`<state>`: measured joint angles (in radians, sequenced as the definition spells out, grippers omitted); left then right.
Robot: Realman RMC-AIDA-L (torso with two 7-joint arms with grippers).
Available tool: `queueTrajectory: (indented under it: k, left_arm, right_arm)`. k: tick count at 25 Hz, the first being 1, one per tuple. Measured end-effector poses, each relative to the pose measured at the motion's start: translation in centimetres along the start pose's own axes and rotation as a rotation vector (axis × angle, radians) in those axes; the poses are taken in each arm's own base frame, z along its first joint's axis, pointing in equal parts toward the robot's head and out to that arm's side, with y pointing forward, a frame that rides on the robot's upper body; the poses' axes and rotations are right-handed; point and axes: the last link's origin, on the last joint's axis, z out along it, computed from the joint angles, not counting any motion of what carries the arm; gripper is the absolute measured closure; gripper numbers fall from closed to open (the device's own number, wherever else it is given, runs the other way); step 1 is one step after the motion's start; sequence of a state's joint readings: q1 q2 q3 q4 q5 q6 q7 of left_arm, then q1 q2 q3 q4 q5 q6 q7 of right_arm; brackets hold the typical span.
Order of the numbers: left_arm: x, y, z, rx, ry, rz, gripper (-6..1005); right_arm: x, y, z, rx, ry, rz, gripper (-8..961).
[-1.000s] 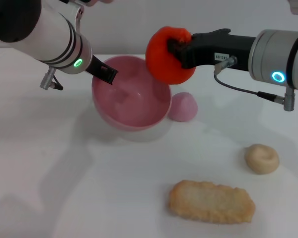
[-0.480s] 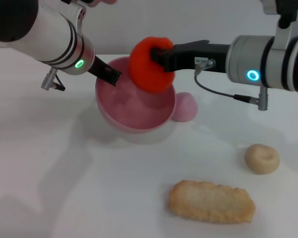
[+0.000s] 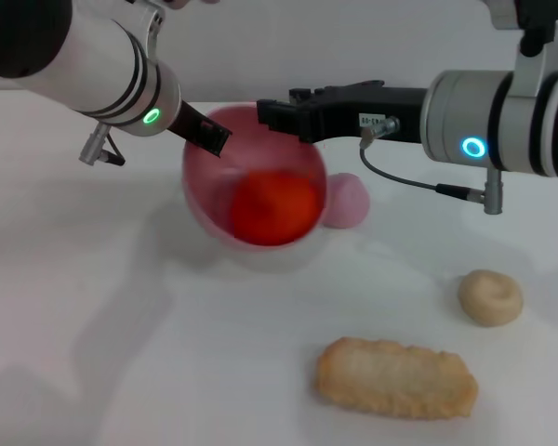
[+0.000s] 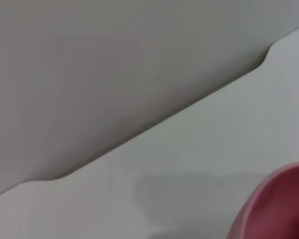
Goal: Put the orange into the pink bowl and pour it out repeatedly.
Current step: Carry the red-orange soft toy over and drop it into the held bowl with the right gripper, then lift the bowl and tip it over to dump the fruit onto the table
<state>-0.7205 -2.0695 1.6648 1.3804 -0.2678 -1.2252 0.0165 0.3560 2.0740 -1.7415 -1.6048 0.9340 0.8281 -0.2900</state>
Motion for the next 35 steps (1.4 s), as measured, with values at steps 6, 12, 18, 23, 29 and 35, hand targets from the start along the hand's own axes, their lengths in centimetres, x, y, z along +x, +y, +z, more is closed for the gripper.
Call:
queueTrajectory:
  k: [6, 12, 18, 23, 29, 35]
  left_arm:
    - [0.1, 0.0, 0.0, 0.003, 0.008, 0.002, 928]
    - [-0.1, 0.3, 0.0, 0.005, 0.009, 0.022, 927]
    - [0.2, 0.8, -0.1, 0.002, 0.029, 0.065, 925]
    - [0.7, 1.7, -0.4, -0.003, 0.064, 0.108, 924]
    - [1.5, 3.5, -1.4, 0.005, 0.127, 0.217, 923]
    - [1.7, 6.3, -1.6, -0.030, 0.179, 0.305, 921]
  right_arm:
    - [0.3, -0.7, -0.8, 0.028, -0.012, 0.010, 528]
    - [-0.5, -5.3, -3.3, 0.286, -0.104, -0.131, 480]
    - [-0.7, -10.5, -9.5, 0.673, -0.358, -0.312, 443]
    - [0.6, -11.2, -12.3, 0.790, -0.479, -0.368, 443]
    - [3.9, -11.5, -12.1, 0.809, -0.454, -0.359, 443]
    - [5.7, -11.6, -11.3, 0.787, -0.416, -0.310, 443]
